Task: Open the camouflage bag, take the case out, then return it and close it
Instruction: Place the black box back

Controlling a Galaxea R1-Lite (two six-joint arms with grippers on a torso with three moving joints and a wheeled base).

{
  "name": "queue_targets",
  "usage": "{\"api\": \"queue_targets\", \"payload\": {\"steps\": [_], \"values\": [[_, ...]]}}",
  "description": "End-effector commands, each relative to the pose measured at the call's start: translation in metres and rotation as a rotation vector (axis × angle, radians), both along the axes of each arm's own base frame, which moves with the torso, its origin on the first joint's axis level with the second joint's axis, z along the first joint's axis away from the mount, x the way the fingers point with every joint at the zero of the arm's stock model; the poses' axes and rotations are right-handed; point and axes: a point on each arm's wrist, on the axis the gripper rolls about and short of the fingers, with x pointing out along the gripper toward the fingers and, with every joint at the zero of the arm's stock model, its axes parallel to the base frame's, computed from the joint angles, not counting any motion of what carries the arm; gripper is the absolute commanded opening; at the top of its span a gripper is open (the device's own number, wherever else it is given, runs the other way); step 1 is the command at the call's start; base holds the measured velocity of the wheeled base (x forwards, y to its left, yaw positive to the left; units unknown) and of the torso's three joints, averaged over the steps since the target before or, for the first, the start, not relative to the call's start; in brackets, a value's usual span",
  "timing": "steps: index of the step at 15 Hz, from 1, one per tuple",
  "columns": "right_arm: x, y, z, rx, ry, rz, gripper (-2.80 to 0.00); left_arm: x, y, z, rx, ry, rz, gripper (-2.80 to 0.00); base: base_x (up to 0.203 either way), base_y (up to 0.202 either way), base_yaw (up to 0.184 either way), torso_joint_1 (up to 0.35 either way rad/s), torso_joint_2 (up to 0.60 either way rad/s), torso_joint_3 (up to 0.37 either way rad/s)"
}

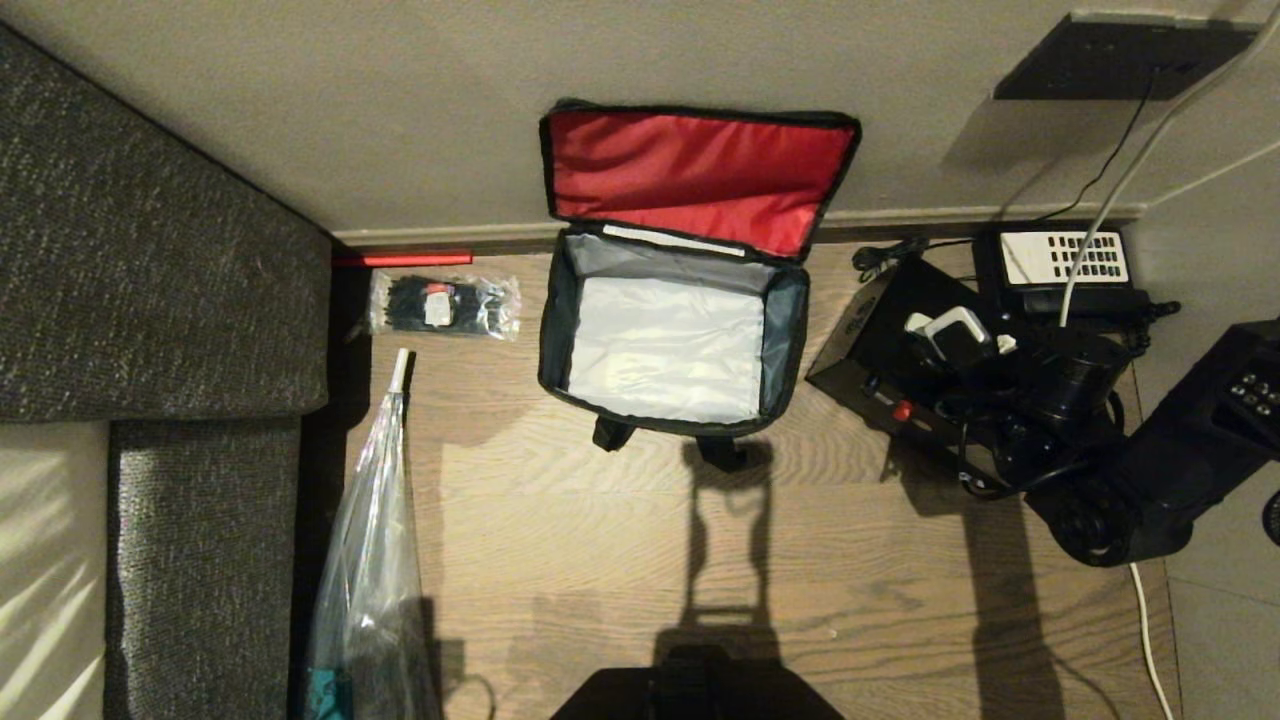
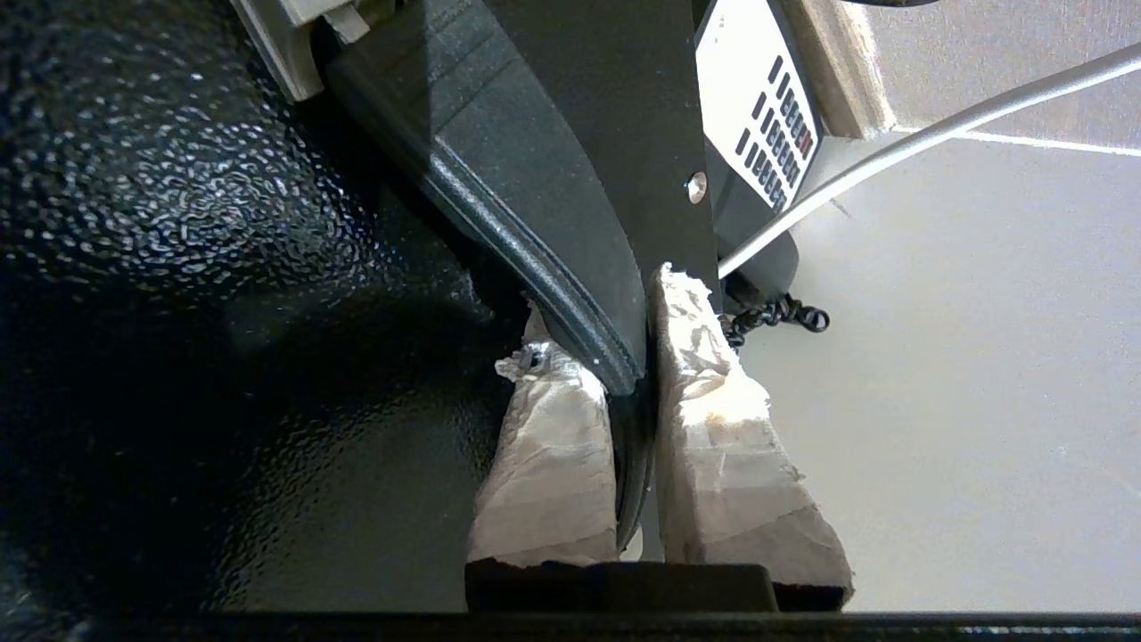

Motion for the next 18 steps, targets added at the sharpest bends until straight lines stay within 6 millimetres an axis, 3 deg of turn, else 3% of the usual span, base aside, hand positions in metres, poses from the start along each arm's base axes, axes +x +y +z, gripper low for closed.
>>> {"api": "queue_targets", "payload": {"steps": [1, 8, 18], "values": [[-0.002, 0.0, 0.007, -0.003, -0.023, -0.004, -2.8, 0.0, 0.0, -0.001, 0.0, 0.001, 0.001, -2.8, 0.0, 0.0, 0.0, 0.0, 0.0, 0.0], [-0.014, 0.005, 0.027, -0.013, -0.055, 0.013, -2.8, 0.0, 0.0, -0.001, -0.001, 0.001, 0.001, -2.8, 0.0, 0.0, 0.0, 0.0, 0.0, 0.0], [-0.068, 0.017, 0.043, -0.046, -0.004, 0.024, -2.8, 0.0, 0.0, -0.001, 0.0, 0.001, 0.001, -2.8, 0.0, 0.0, 0.0, 0.0, 0.0, 0.0]]}}
